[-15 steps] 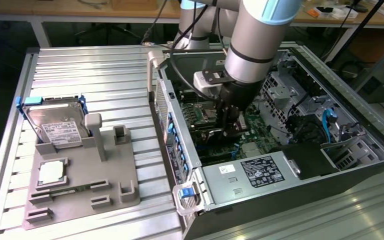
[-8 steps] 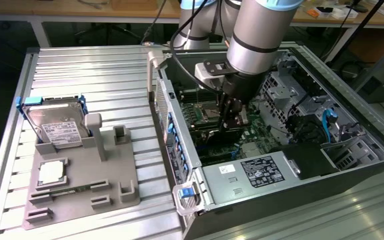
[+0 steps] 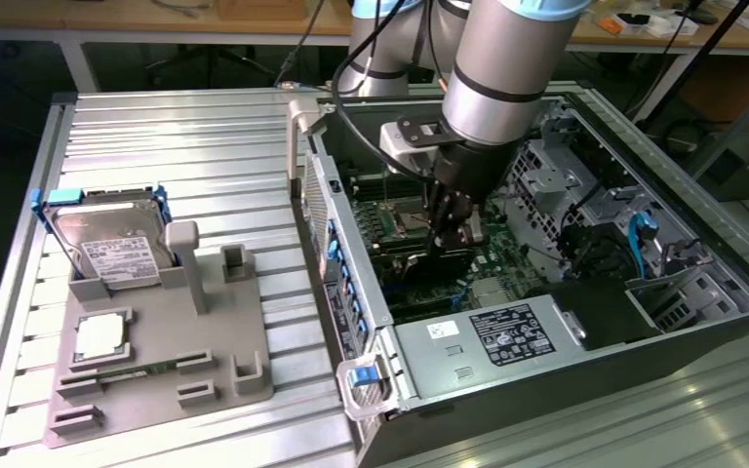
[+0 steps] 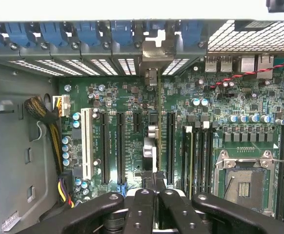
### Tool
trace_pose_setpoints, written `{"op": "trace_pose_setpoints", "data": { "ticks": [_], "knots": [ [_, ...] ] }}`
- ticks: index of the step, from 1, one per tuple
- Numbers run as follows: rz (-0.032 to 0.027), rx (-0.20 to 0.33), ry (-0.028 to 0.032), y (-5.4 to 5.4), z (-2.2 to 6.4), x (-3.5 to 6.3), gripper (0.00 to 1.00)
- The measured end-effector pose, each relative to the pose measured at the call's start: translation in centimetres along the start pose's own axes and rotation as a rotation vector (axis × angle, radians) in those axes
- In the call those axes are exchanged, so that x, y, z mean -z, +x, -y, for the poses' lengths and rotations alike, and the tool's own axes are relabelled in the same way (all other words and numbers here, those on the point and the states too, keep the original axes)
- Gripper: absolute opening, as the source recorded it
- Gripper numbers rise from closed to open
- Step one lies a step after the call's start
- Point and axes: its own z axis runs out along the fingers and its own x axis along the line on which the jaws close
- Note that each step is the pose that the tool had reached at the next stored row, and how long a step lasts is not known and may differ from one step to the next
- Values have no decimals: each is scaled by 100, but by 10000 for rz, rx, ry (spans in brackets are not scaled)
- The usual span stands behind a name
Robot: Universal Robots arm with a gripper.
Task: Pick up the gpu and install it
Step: 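Insert the gpu into the slot, then press down on the gpu until it lock into place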
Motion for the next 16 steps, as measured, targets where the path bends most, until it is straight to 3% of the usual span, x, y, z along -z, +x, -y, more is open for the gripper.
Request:
{"op": "trace_pose_setpoints", "data": {
  "ticks": [8, 11, 16],
  "knots": [
    [-1, 0, 0, 0, 0, 2, 11],
    [0, -1, 15, 0, -102, -8, 11],
    [-4, 1, 13, -3, -146, -79, 11]
  ]
}}
